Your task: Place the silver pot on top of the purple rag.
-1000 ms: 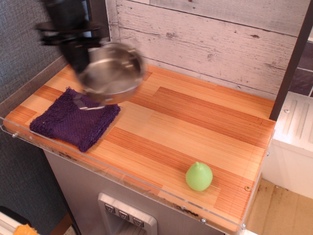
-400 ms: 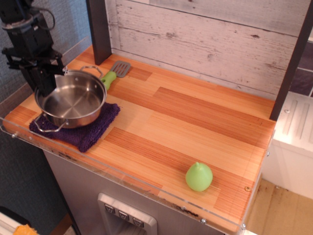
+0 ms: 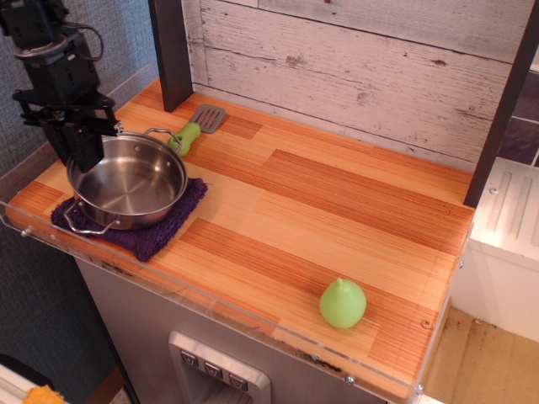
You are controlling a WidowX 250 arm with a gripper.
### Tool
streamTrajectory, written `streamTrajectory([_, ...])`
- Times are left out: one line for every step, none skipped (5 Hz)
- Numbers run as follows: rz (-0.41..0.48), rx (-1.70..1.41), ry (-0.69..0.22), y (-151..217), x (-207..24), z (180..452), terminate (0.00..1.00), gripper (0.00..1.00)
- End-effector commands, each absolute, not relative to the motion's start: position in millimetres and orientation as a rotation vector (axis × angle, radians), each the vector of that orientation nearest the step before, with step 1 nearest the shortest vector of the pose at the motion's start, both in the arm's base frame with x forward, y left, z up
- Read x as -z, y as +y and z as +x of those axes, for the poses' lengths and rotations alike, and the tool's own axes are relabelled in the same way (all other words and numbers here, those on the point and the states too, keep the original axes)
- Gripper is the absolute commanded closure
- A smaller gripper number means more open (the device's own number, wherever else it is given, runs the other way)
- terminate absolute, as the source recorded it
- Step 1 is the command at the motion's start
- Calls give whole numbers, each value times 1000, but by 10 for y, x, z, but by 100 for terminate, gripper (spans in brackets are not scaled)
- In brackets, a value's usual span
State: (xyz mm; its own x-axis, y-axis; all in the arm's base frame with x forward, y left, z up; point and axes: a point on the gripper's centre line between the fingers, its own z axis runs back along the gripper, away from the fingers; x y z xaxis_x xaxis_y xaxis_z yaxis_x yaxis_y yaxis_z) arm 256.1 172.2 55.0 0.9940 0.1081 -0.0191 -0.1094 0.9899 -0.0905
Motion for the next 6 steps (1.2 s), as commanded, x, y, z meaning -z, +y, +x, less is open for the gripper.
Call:
streamTrajectory([-19,-107,-78,1641,-1120,2616,0,0])
streamTrajectory([-22,-75,-135,1404,-1427,2625,0,0])
streamTrajectory([-26,-13,-157,1109,-1590,2685,0,0])
streamTrajectory([-14,33,-161,978,-1605,2697,0,0])
streamTrajectory([6,78,-148,931,-1597,2707,0,0])
streamTrajectory([15,119,-143,898,-1604,2719,0,0])
